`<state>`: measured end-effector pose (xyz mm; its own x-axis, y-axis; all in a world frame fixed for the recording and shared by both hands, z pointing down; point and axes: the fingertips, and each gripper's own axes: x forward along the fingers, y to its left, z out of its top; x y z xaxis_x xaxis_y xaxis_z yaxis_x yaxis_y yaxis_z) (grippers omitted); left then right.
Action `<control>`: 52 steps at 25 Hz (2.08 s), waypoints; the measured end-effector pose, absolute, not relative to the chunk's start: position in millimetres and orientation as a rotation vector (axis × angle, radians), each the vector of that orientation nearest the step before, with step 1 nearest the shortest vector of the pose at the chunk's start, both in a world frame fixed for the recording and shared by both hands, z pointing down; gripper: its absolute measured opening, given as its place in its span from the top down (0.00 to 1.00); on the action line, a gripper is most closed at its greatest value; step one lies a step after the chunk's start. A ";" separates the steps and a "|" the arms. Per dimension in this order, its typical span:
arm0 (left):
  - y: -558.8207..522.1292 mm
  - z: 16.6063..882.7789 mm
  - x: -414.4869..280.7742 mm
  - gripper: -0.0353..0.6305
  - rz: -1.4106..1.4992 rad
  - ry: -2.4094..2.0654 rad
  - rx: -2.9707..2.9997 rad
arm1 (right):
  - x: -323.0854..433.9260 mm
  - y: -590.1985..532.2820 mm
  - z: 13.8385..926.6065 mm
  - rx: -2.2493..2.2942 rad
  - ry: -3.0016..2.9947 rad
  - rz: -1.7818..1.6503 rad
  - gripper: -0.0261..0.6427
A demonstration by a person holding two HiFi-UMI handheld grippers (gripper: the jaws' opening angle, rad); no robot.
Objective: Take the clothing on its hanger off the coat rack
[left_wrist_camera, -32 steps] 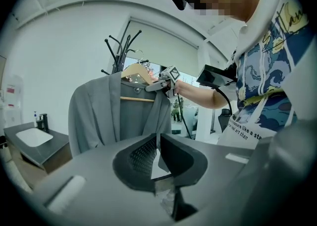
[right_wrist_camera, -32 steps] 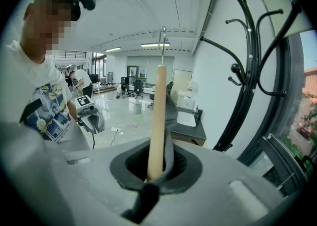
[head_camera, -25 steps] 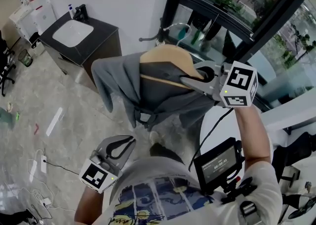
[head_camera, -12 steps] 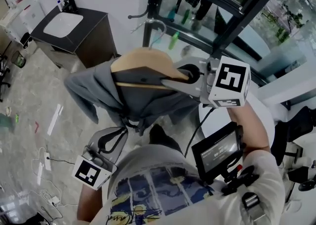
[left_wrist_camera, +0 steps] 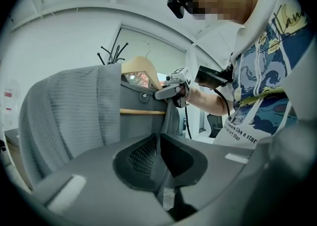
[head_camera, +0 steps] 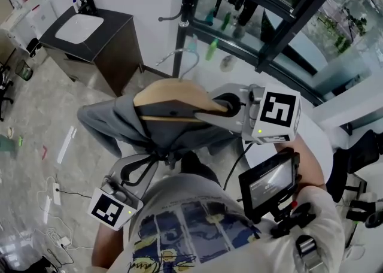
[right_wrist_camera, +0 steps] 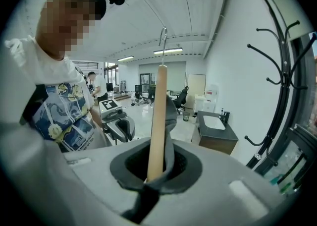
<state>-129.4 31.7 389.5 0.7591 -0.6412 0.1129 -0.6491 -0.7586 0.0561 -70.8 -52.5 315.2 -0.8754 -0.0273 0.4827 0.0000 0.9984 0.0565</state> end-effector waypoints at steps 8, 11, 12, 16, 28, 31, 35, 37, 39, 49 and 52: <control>34.0 388.3 -130.6 0.90 0.139 -1.041 2.877 | -72.0 -42.1 322.4 0.004 -2.614 -0.070 0.95; 34.2 389.1 -128.3 0.90 0.144 -1.029 2.881 | -71.8 -37.8 326.5 -0.009 -2.605 -0.068 0.95; 33.7 388.5 -127.2 0.90 0.145 -1.026 2.884 | -71.3 -37.4 327.0 -0.012 -2.605 -0.068 0.95; 32.2 386.2 -126.3 0.90 0.142 -1.021 2.889 | -70.4 -36.2 329.4 -0.016 -2.593 -0.064 0.95; 33.6 386.8 -113.1 0.90 0.159 -0.990 2.891 | -58.6 -25.4 334.7 -0.023 -2.591 -0.044 0.95; 33.1 386.5 -110.8 0.90 0.160 -0.989 2.896 | -55.0 -23.9 336.8 -0.025 -2.590 -0.038 0.95; 33.8 387.5 -107.7 0.90 0.165 -0.981 2.898 | -52.4 -22.3 337.5 -0.021 -2.595 -0.037 0.95; 33.1 387.0 -106.1 0.90 0.164 -0.980 2.900 | -51.0 -22.2 337.0 -0.022 -2.597 -0.037 0.95; 32.0 386.7 -104.6 0.90 0.167 -0.978 2.902 | -49.6 -22.8 336.5 -0.023 -2.600 -0.040 0.95; 35.9 388.4 -97.0 0.90 0.174 -0.976 2.898 | -41.5 -16.9 337.4 -0.022 -2.600 -0.045 0.95; 34.8 389.6 -90.4 0.90 0.181 -0.963 2.910 | -37.0 -19.0 338.9 -0.015 -2.595 -0.050 0.95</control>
